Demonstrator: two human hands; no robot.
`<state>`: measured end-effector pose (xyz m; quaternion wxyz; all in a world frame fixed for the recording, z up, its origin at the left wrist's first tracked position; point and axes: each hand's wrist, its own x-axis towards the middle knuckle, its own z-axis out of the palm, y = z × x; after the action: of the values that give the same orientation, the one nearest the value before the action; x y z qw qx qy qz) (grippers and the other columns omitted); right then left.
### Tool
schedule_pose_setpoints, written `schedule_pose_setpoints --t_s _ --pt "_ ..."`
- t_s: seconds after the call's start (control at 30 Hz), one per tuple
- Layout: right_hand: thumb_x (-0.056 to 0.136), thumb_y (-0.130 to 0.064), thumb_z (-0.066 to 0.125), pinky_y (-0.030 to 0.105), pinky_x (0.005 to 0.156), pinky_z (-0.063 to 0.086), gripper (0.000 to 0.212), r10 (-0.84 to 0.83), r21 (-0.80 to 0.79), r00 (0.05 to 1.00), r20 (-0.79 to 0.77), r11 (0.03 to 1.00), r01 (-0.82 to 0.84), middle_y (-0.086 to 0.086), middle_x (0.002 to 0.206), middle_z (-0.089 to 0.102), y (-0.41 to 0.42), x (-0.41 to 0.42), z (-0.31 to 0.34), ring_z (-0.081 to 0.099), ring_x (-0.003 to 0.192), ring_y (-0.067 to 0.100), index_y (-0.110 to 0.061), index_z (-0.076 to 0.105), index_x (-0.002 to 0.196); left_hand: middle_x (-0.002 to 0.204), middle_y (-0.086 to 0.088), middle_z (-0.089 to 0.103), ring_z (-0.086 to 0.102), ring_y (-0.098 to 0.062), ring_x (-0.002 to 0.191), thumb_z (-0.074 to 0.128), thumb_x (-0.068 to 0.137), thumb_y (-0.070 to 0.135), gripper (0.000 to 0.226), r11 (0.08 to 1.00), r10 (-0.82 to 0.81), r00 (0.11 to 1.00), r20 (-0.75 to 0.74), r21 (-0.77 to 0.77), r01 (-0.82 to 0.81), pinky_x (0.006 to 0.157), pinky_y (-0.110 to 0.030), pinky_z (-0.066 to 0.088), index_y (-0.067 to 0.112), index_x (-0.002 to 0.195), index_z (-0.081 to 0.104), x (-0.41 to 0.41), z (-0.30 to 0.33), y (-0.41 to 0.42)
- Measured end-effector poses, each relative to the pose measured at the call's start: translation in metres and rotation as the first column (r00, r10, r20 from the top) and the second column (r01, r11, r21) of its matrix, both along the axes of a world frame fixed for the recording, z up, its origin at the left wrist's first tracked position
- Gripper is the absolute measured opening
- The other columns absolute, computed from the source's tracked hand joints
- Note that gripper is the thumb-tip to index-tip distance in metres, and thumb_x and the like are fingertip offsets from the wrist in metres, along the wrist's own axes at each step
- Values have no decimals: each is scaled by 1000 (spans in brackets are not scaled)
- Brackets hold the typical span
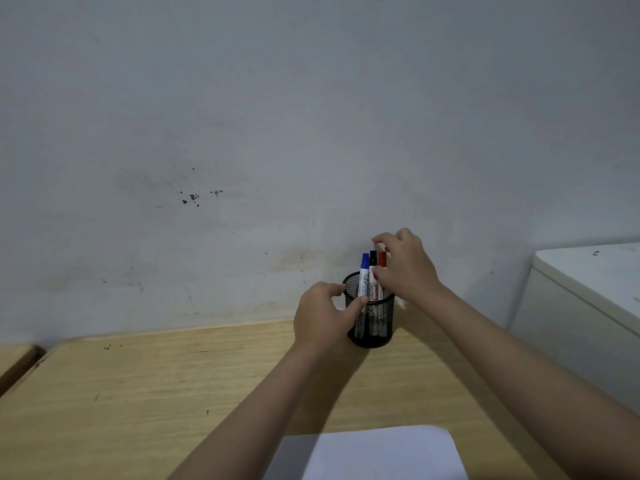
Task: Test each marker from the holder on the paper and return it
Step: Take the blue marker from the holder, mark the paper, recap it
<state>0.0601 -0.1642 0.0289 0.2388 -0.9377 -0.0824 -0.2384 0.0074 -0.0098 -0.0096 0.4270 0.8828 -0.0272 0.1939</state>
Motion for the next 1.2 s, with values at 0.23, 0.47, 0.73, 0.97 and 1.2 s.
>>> schedule_pose_setpoints --t_s 0.23,0.47,0.73,0.97,1.2 --pt "81 -34 62 32 73 36 35 -2 -297 1000 32 955 11 11 106 50 11 3 5 48 101 29 -14 63 110 110 2 68 61 -16 100 70 73 50 49 1000 -4 1000 -10 -2 4 76 -30 50 17 109 67 -1 1 -1" --pt "76 -16 65 38 59 48 14 163 4 987 10 987 -163 -2 67 51 17 -12 14 55 67 24 -10 53 80 107 0 64 60 -18 98 66 76 53 50 999 -15 999 -31 40 16 78 -38 54 16 110 65 -3 1 -2" --pt "75 -3 70 24 60 54 9 96 309 872 480 912 -271 6 75 64 15 -91 31 63 64 13 -9 66 80 87 5 67 63 -4 83 60 87 13 14 900 -83 962 261 -395 185 73 -15 46 24 95 60 -56 16 -4" --pt "72 8 72 21 68 58 15 162 560 860 484 698 -446 7 85 69 37 -173 -6 69 84 12 -6 68 75 86 -12 68 65 -14 81 62 87 9 9 633 -82 954 287 -724 273 74 -27 53 13 95 65 -113 48 4" --pt "77 -9 75 20 65 53 7 147 640 902 406 658 -395 2 83 68 47 -199 6 65 72 7 -12 71 83 88 11 68 64 3 84 68 79 6 32 896 -42 941 336 -403 184 63 -10 46 28 82 45 -151 58 32"
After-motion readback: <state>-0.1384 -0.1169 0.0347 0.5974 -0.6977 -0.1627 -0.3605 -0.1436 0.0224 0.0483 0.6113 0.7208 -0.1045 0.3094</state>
